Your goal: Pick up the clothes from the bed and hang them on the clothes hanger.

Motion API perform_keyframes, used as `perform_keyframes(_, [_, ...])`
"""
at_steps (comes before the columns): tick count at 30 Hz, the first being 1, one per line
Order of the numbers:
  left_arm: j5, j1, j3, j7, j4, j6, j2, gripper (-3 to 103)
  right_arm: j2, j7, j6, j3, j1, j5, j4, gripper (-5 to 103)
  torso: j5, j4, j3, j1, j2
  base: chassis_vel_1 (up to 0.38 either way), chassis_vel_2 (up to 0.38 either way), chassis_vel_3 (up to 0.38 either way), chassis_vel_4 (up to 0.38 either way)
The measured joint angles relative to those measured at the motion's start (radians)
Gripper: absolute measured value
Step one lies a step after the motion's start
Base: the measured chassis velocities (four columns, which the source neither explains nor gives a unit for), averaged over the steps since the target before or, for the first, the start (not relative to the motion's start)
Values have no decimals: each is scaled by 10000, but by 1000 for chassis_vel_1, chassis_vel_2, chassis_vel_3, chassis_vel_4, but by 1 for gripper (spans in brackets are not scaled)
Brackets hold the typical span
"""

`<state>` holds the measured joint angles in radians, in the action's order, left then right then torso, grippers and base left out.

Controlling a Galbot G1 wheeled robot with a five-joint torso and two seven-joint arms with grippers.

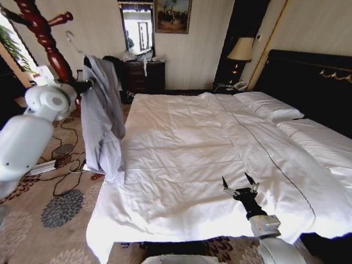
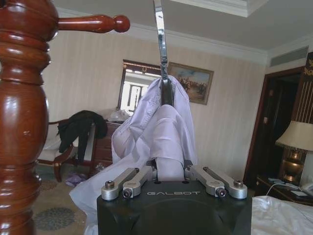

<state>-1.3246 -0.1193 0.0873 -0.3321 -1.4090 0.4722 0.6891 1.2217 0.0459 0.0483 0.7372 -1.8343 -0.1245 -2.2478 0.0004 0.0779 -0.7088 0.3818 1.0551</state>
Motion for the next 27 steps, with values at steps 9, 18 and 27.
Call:
perform_keyframes(9, [-17, -826, 471, -341, 721, 193, 646, 18, 0, 0, 0, 0, 0, 0, 0, 100, -4, -1, 0, 0, -1, 0, 0, 0, 0])
perform_keyframes(18, [-509, -1972, 1050, -540, 2083, 417, 1140, 18, 0, 0, 0, 0, -1, 0, 0, 100, -4, 2, -1, 1, 0, 0, 0, 0, 0])
perform_keyframes(27, [-865, -2949, 1300, -820, 2872, 597, 1823, 18, 0, 0, 0, 0, 0, 0, 0, 100, -6, 2, -1, 2, -1, 0, 0, 0, 0])
